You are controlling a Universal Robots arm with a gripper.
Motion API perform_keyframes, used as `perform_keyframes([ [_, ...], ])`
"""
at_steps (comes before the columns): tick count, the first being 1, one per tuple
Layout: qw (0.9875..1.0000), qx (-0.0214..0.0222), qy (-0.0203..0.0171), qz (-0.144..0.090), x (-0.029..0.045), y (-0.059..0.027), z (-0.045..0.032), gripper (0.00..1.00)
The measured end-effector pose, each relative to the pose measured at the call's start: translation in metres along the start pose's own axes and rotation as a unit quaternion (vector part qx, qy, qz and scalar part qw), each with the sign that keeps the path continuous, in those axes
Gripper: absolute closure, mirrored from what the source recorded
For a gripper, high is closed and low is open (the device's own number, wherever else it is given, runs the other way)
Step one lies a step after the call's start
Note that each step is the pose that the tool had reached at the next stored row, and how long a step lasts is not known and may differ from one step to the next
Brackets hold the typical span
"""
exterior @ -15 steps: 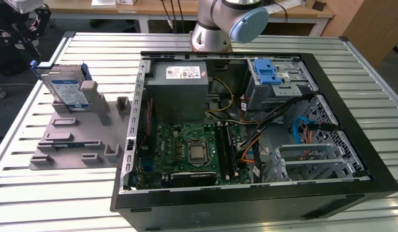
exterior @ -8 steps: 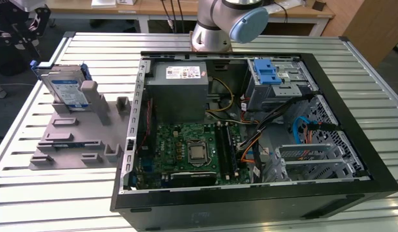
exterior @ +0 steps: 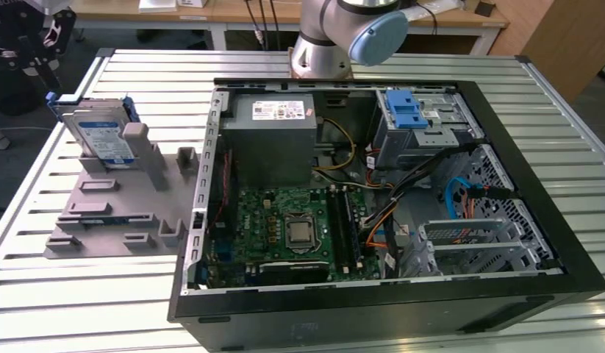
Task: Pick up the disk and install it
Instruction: 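Pick up the disk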
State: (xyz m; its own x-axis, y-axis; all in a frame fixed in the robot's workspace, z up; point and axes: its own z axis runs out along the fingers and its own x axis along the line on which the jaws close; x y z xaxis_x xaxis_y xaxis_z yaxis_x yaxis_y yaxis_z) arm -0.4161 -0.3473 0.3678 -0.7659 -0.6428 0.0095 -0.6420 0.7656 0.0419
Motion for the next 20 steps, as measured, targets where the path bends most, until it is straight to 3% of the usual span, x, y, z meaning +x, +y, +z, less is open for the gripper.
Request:
perform_keyframes([
  [5, 0.9996, 0.0003, 0.0012, -0.029, 0.0000, 0.0000, 0.0000, 0.89],
  [10, 0.9984, 0.0005, 0.0024, -0.057, 0.0000, 0.0000, 0.0000, 0.89],
  [15, 0.9964, 0.0008, 0.0036, -0.085, 0.0000, 0.0000, 0.0000, 0.89],
  [20, 0.9936, 0.0011, 0.0047, -0.113, 0.0000, 0.0000, 0.0000, 0.89],
])
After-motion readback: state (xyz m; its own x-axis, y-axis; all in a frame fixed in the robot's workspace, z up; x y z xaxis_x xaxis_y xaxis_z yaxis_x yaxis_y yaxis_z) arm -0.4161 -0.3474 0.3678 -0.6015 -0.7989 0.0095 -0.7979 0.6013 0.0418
